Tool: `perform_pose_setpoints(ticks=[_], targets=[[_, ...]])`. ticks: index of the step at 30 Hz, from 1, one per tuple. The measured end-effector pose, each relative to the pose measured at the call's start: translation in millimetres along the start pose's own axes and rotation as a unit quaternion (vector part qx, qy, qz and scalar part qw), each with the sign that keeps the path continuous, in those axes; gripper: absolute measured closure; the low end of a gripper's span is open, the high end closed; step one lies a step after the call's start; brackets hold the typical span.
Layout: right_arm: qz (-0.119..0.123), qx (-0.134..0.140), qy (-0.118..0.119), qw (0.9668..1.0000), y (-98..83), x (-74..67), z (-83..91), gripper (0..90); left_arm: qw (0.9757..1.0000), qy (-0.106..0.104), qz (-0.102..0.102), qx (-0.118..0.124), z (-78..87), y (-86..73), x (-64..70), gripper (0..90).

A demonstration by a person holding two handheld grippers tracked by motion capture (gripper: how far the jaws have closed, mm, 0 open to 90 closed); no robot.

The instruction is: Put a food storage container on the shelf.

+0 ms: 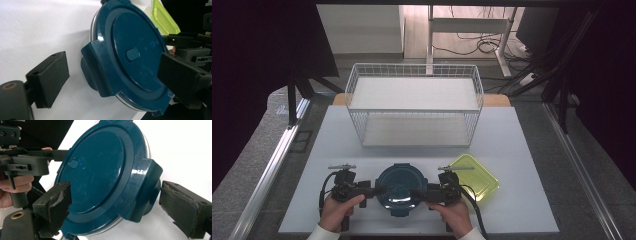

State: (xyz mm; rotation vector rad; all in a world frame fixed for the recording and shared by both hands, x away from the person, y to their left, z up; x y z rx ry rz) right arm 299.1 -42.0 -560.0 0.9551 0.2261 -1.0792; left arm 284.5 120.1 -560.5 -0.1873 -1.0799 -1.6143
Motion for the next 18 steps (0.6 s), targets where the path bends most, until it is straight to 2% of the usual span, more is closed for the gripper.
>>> perform_pose_setpoints(ticks=[4, 6, 7, 9, 14, 17, 18], targets=[[-0.006, 0.000, -0.003, 1.0000, -1.3, 2.8, -4.2, 11.3, 0.9998, -0.011, 0.009, -0.011, -6.1, -3.2, -1.1, 11.2], [-0.010, -0.002, -0.005, 0.9999, -2.1, 5.5, -7.1, 11.7, 0.9994, -0.026, 0.021, -0.012, -8.6, -4.4, -1.4, 13.6], [-0.010, -0.002, -0.005, 0.9999, -2.1, 5.5, -7.1, 11.7, 0.9994, -0.026, 0.021, -0.012, -8.6, -4.4, -1.4, 14.3], [-0.011, -0.003, -0.001, 0.9999, -2.2, 5.1, -8.7, 12.4, 0.9985, -0.043, 0.030, -0.015, -10.2, -5.6, 1.1, 15.2], [-0.017, -0.008, 0.004, 0.9998, -3.7, 5.9, -12.6, 13.7, 0.9977, -0.048, 0.039, -0.029, -16.7, -10.7, 1.8, 17.7], [-0.024, -0.009, 0.013, 0.9996, -4.0, 5.8, -12.4, 16.2, 0.9974, -0.051, 0.043, -0.029, -17.7, -11.4, 1.8, 20.5], [-0.029, -0.009, 0.020, 0.9993, -4.0, 5.2, -12.2, 19.5, 0.9973, -0.049, 0.048, -0.028, -17.9, -11.8, 0.8, 22.4]])
Point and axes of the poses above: each handheld gripper's, and its own axes: z roughly backward along the jaws, y roughly out of its top, x roughly to its right, the point moved 10 cm from there along -z, roughly forward along the jaws
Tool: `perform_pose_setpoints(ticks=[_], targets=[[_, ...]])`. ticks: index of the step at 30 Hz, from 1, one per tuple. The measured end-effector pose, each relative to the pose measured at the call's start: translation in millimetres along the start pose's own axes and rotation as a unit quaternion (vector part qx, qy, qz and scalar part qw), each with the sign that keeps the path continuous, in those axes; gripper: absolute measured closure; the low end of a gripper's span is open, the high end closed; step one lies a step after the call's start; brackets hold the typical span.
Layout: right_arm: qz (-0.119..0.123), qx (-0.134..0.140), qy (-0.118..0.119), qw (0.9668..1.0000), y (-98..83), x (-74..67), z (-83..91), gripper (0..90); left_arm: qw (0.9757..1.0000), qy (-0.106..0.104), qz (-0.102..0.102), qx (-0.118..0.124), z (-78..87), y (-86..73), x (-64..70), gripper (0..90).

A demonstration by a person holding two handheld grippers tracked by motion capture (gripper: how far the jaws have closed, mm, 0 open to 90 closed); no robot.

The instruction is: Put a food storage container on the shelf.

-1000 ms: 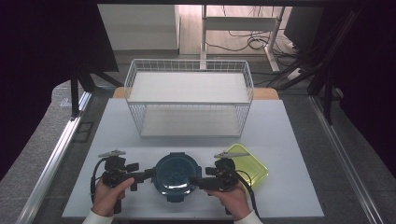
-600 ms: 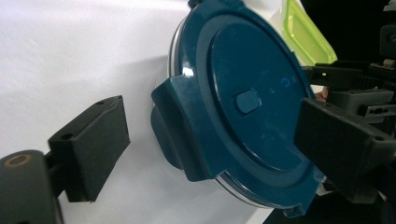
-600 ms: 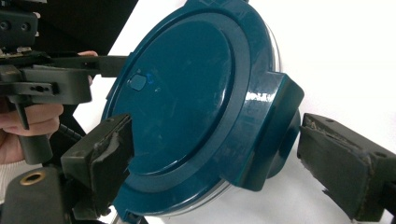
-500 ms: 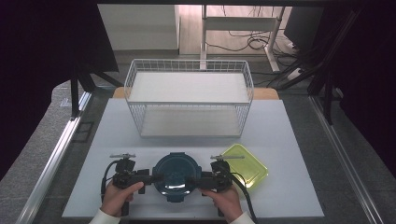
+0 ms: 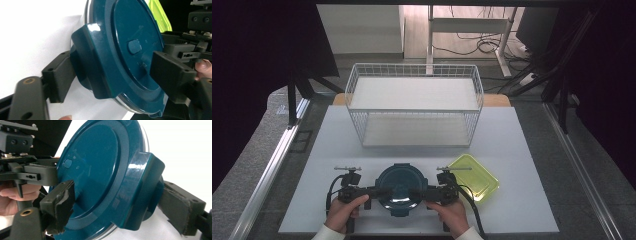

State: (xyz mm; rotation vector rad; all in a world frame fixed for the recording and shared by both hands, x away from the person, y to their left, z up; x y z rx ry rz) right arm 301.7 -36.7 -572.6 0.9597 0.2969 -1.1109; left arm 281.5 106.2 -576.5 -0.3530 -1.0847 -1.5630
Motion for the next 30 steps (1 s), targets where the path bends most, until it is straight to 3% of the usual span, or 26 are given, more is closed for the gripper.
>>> perform_pose_setpoints(ticks=[5, 8, 16, 26, 30], targets=[[-0.005, 0.002, 0.006, 1.0000, 0.1, -0.4, -0.4, 20.6, 0.9999, -0.009, 0.013, 0.003, 0.8, -0.2, -1.2, 26.0], [-0.025, 0.007, 0.013, 0.9996, 0.5, 0.3, 0.2, 23.3, 0.9997, -0.013, 0.019, 0.003, 1.0, -0.9, -1.3, 26.6], [-0.039, 0.004, 0.014, 0.9991, 0.9, 0.8, 3.1, 27.2, 0.9989, -0.024, 0.040, 0.008, 4.9, -1.7, 0.1, 32.1], [-0.073, 0.011, 0.009, 0.9972, 1.4, -0.7, 10.9, 32.9, 0.9992, -0.004, 0.032, 0.023, 9.0, -1.2, 8.4, 36.3], [-0.073, 0.014, 0.004, 0.9972, 2.9, -1.8, 13.8, 33.7, 0.9993, 0.000, 0.027, 0.027, 10.1, -1.1, 11.7, 37.7]])
Point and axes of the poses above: each handheld gripper's, and its own axes: z roughly backward along the jaws, y roughly out of its top, x roughly to its right, the point moved 10 cm from there along -z, roughly forward along the jaws
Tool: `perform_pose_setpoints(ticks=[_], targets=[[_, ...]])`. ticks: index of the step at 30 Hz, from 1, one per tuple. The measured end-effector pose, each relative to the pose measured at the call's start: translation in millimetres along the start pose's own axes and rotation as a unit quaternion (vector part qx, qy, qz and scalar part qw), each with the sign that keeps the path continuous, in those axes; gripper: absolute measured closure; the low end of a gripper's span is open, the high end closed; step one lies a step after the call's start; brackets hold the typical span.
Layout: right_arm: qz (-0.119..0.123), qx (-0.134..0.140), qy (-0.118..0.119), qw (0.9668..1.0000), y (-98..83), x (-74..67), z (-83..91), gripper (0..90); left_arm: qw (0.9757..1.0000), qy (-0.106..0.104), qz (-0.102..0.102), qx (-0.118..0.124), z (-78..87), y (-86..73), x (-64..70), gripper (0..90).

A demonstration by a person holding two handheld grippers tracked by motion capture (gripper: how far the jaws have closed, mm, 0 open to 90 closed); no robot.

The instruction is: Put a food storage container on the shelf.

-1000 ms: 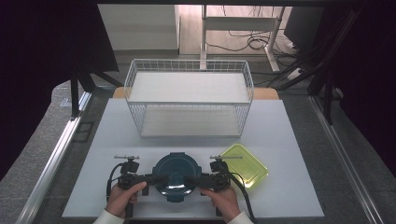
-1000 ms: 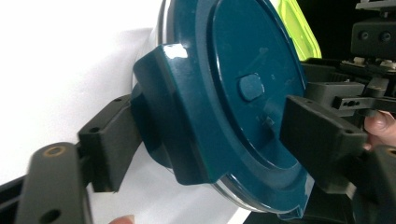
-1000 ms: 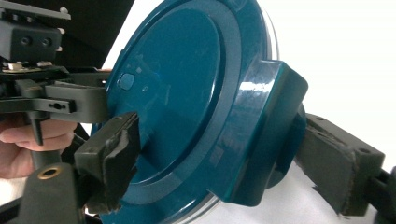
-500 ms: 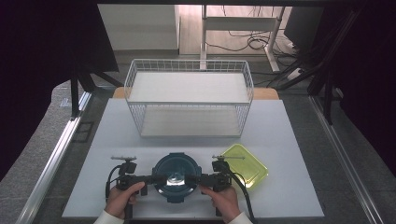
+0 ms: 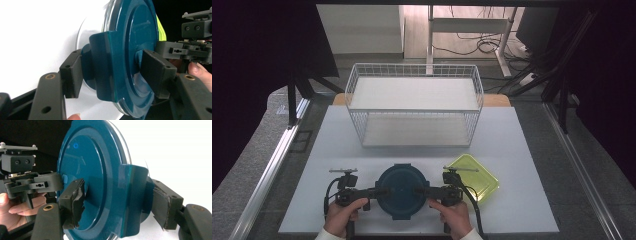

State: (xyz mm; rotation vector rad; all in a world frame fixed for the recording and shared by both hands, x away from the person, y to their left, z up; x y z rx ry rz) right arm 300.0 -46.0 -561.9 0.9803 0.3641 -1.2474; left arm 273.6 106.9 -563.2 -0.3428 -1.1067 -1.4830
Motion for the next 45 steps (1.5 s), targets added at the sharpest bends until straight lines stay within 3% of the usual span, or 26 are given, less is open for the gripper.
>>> perform_pose_setpoints(ticks=[11, 17, 29, 37, 45], targets=[[-0.008, 0.008, -0.002, 0.9999, 3.0, -0.4, 3.4, 34.6, 1.0000, -0.007, 0.003, 0.003, 1.9, 0.9, 2.9, 40.9], [-0.002, 0.013, -0.007, 0.9999, 4.2, -3.3, 7.0, 34.5, 0.9999, -0.013, 0.002, 0.007, 3.0, 2.0, 5.6, 41.5], [0.020, 0.021, -0.010, 0.9995, 10.1, -10.0, 19.8, 34.4, 0.9995, -0.018, -0.018, 0.019, 4.8, 6.5, 20.4, 41.4], [0.028, 0.030, -0.013, 0.9991, 22.0, -16.8, 30.2, 33.8, 0.9991, -0.018, -0.032, 0.023, 6.6, 19.9, 32.6, 41.4], [0.037, 0.043, -0.012, 0.9983, 42.0, -23.1, 47.9, 33.8, 0.9978, -0.021, -0.059, 0.024, 5.6, 43.2, 52.6, 41.6]])
Point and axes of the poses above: each handheld gripper's, and its own axes: z roughly backward along the jaws, y roughly out of its top, x roughly to its right, the point moved 10 cm from there along -z, roughly forward along the jaws
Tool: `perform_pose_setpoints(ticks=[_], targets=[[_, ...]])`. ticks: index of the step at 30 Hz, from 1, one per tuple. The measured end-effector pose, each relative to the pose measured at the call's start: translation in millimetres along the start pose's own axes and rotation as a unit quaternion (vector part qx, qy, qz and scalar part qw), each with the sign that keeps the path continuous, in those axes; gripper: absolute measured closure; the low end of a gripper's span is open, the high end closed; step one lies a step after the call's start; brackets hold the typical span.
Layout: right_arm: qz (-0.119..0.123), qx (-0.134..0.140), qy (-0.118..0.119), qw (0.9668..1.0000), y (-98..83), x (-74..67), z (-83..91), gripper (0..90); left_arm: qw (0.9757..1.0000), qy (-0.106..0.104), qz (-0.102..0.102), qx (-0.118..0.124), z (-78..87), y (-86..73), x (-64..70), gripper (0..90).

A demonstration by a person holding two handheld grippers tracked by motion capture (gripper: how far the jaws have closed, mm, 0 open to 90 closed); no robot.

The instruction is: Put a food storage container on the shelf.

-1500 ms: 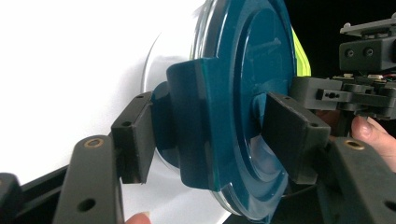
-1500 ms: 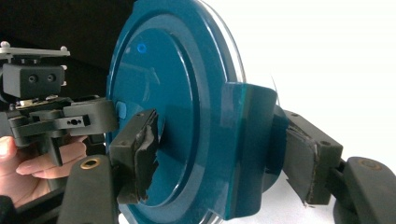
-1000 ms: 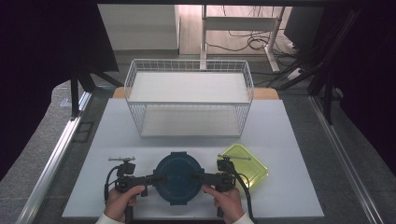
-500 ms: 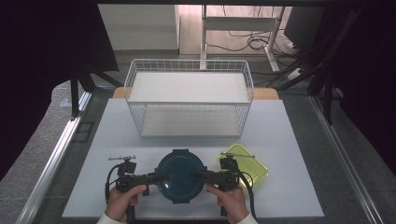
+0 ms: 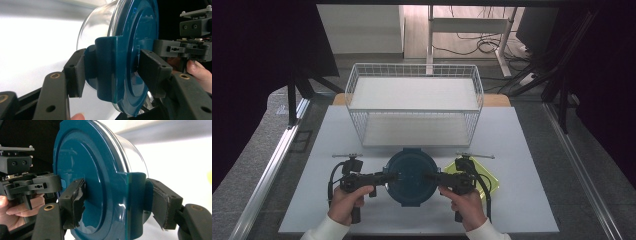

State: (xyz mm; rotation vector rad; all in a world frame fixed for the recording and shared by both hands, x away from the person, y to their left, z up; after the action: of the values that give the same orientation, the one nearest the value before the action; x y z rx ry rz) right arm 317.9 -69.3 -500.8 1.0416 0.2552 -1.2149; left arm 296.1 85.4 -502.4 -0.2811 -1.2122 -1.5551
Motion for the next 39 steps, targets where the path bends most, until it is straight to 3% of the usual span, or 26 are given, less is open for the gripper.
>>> perform_pose_setpoints(ticks=[20, 25, 39], targets=[[0.026, 0.016, -0.004, 0.9995, 28.9, -14.3, 15.9, 33.9, 0.9999, -0.008, -0.011, 0.010, 5.3, 27.8, 17.6, 41.7], [0.026, 0.020, -0.003, 0.9995, 40.8, -16.8, 22.4, 33.9, 0.9998, -0.006, -0.017, 0.013, 5.3, 40.1, 25.6, 41.6], [0.027, 0.021, -0.005, 0.9994, 70.6, -21.3, 26.5, 33.9, 0.9997, -0.008, -0.012, 0.018, 4.8, 70.3, 31.6, 41.6]])
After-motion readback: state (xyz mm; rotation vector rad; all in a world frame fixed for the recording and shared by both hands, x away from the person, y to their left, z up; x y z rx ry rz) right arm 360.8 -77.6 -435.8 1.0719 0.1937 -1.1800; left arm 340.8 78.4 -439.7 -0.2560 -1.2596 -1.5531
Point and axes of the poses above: each handheld gripper's, and its own axes: z roughly backward along the jaws, y roughly out of its top, x roughly to its right, the point moved 10 cm from there along -z, roughly forward along the jaws
